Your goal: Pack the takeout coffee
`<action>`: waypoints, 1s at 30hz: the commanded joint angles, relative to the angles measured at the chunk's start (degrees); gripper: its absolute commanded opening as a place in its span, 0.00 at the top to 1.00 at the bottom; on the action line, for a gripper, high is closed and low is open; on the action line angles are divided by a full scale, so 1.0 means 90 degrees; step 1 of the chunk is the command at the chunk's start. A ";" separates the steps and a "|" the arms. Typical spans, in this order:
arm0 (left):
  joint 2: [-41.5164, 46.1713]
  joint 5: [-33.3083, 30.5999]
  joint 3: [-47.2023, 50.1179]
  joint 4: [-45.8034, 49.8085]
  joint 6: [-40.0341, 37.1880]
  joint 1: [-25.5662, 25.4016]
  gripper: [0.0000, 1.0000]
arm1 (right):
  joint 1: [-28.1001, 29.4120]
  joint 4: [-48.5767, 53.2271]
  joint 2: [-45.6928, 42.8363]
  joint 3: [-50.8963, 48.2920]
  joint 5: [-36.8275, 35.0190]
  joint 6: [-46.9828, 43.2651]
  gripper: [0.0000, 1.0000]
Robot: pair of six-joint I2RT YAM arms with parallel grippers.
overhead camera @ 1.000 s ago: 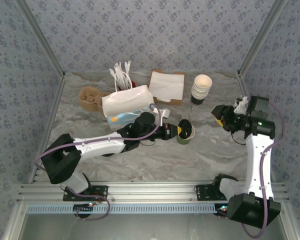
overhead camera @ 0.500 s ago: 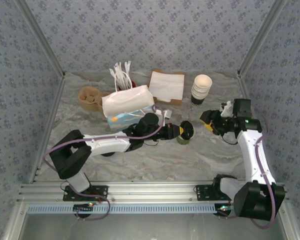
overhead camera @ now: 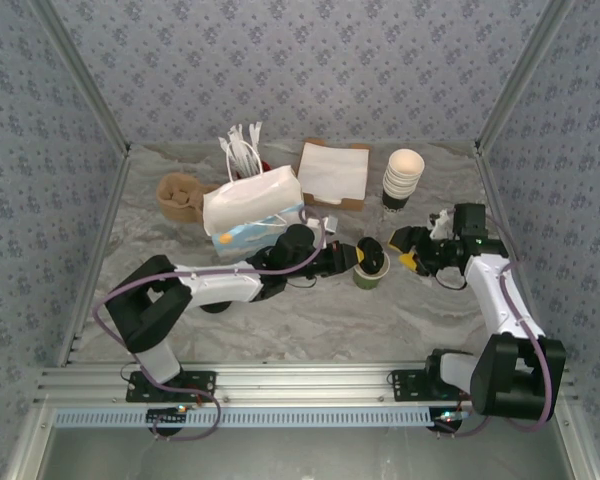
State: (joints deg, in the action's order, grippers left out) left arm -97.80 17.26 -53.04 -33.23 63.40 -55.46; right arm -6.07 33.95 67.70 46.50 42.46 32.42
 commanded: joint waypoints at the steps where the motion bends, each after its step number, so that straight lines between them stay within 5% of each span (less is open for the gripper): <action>1: -0.0128 0.0167 0.0073 -0.0397 0.0215 0.0027 0.88 | 0.0038 -0.0323 0.0056 -0.0110 0.0278 -0.0164 0.38; 4: -0.0206 0.0211 0.0070 -0.0444 0.0285 0.0025 0.85 | 0.0045 -0.0332 0.0056 -0.0141 0.0290 -0.0253 0.38; 13: -0.0186 0.0144 -0.0078 0.0265 -0.0001 0.0015 0.57 | 0.0088 -0.0527 0.0170 -0.0323 0.0267 -0.0307 0.37; 21: -0.0188 0.0003 -0.0363 0.1128 -0.0424 -0.0019 0.55 | 0.0121 -0.0643 0.0261 -0.0343 0.0284 -0.0304 0.37; 30: -0.0234 -0.0189 -0.0759 0.1893 -0.0937 -0.0146 0.39 | 0.0194 -0.0727 0.0300 -0.0348 0.0311 -0.0273 0.36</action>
State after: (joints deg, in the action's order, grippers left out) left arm -99.13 16.60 -57.71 -19.11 57.49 -56.38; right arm -4.69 27.99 69.82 43.72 44.03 30.74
